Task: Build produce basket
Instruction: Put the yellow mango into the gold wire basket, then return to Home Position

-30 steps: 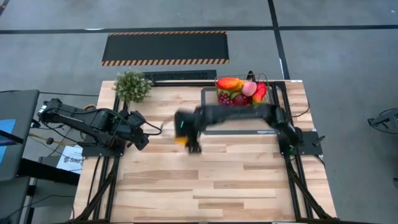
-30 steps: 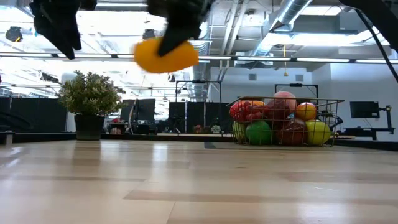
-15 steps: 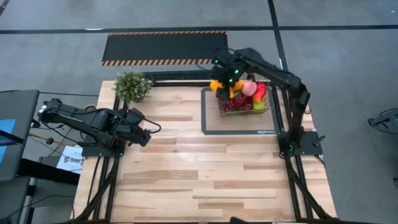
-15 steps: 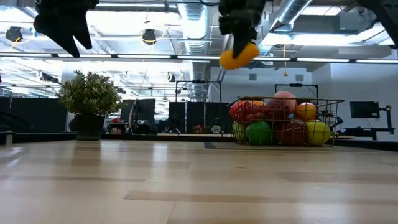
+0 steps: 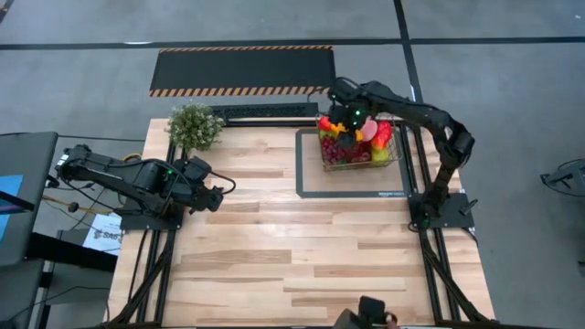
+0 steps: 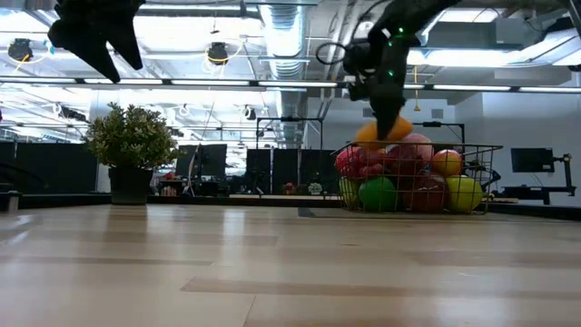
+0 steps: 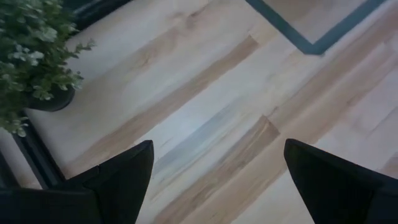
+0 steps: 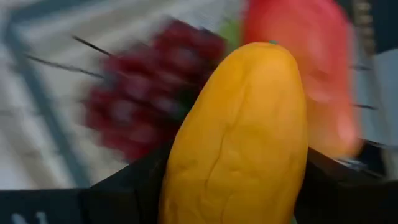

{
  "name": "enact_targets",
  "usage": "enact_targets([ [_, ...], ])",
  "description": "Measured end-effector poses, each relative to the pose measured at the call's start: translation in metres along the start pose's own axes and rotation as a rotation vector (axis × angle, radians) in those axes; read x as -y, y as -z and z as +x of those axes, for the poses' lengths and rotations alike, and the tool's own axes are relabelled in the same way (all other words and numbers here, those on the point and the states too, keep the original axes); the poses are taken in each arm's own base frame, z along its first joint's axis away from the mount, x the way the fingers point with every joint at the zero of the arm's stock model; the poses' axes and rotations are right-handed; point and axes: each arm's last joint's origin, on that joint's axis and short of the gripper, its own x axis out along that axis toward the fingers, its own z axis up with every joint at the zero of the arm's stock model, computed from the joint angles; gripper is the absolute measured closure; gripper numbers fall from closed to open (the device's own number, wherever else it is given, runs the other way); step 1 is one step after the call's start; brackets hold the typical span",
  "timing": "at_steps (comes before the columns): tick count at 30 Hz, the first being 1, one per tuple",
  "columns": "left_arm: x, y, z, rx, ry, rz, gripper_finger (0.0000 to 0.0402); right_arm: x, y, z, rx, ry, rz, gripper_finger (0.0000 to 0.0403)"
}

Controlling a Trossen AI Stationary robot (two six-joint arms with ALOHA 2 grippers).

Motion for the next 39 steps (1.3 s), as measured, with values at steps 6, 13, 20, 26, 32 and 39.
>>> enact_targets([
  [6, -0.001, -0.001, 0.000, 0.044, -0.022, -0.036, 0.0055, 0.010, 0.000, 0.008, -0.015, 0.057, -0.168, 0.0137],
  [13, -0.001, -0.001, 0.000, 0.046, -0.022, -0.072, 0.0055, 0.008, -0.007, 0.013, 0.002, 0.064, -0.287, 0.0137],
  [20, -0.001, -0.001, 0.000, 0.046, -0.021, -0.088, 0.0055, 0.007, -0.005, 0.037, -0.121, 0.018, -0.287, 0.0131],
  [26, -0.001, -0.001, 0.000, 0.045, -0.021, -0.085, 0.0055, 0.006, 0.000, 0.033, -0.159, 0.007, -0.279, 0.0071],
  [32, -0.001, -0.001, 0.000, 0.046, -0.021, -0.083, 0.0055, 0.009, -0.006, 0.015, -0.111, 0.064, -0.230, 0.0020],
  [39, 0.000, -0.001, 0.000, 0.034, -0.015, -0.083, 0.0055, 0.009, -0.012, -0.006, -0.094, 0.075, -0.202, 0.0006],
])
